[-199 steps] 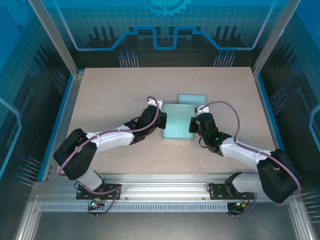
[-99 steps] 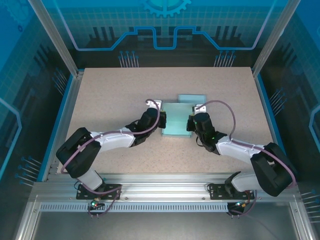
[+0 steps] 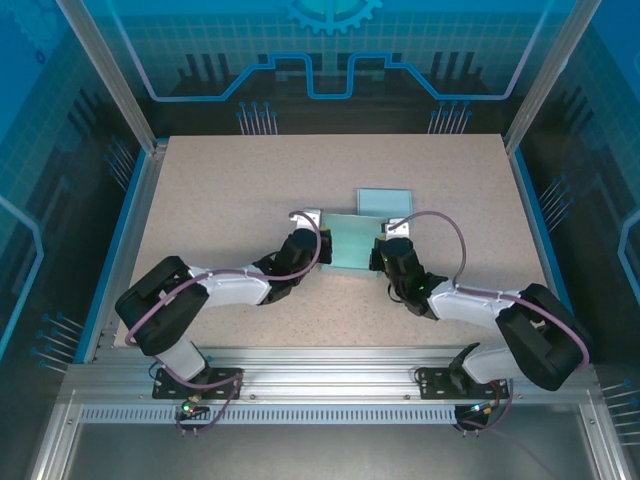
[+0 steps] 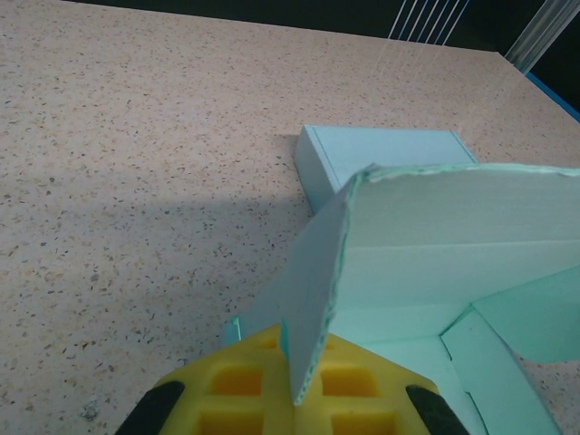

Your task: Fold the paper box

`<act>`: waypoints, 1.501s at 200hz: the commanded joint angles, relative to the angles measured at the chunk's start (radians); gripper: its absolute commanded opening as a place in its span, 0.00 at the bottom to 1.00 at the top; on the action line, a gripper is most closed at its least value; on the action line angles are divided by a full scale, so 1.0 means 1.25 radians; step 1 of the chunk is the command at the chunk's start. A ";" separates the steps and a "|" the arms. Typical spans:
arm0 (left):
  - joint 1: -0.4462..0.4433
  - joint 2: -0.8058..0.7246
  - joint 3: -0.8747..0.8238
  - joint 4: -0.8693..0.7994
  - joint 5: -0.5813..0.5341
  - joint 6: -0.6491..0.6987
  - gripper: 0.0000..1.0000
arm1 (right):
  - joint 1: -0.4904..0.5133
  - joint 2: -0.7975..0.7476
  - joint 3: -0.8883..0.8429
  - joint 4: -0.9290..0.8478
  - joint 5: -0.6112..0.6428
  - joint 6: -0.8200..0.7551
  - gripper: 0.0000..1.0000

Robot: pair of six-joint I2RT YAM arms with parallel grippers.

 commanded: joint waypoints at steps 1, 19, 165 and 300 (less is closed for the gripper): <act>-0.035 0.023 -0.024 0.010 0.072 -0.025 0.00 | 0.049 0.019 -0.007 0.056 -0.051 0.026 0.00; -0.039 0.027 -0.034 0.014 0.071 -0.028 0.00 | 0.060 0.030 -0.014 0.066 -0.042 0.037 0.00; -0.047 0.027 -0.195 0.165 0.093 -0.040 0.17 | 0.135 0.080 -0.101 0.067 0.092 0.039 0.00; -0.050 -0.317 -0.344 -0.044 0.074 -0.136 0.78 | 0.186 0.114 -0.040 -0.027 0.195 0.048 0.00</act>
